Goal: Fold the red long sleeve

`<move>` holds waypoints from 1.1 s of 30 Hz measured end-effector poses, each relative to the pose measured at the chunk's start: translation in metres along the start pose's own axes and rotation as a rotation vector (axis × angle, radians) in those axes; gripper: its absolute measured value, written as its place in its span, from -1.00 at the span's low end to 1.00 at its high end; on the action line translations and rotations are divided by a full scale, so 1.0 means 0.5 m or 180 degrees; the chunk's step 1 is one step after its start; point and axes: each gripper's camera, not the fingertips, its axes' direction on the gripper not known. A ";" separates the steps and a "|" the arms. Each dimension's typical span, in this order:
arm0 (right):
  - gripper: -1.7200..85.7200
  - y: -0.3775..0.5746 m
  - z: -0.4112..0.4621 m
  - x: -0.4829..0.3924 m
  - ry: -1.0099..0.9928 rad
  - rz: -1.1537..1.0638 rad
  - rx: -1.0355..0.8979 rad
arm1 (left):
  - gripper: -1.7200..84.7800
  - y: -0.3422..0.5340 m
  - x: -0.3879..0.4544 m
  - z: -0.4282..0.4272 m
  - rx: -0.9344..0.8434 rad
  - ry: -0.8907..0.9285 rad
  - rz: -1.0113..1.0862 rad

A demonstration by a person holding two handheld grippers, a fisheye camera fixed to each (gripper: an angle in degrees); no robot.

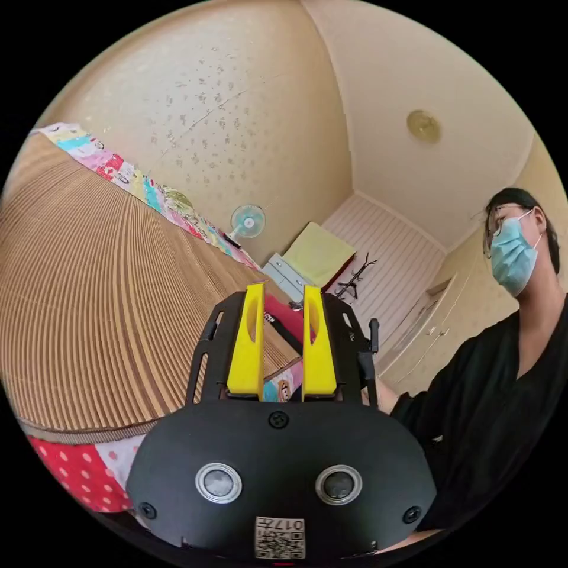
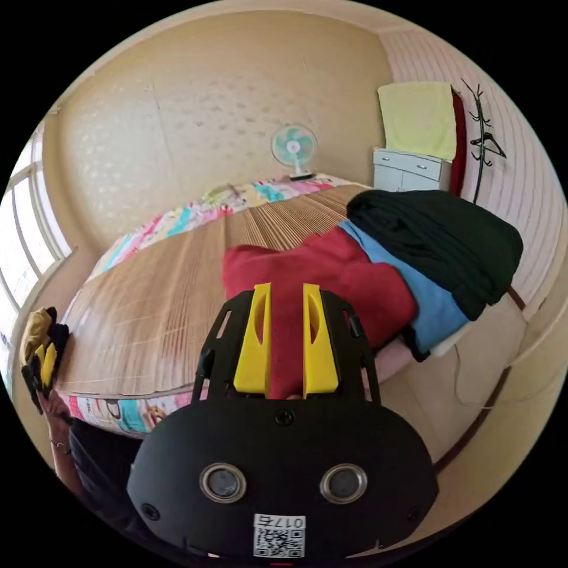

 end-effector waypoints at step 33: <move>-0.77 0.121 -0.131 -0.458 -0.2045 -0.1305 0.0167 | -0.98 -0.022 0.027 -0.136 -0.0031 -0.0191 -0.0390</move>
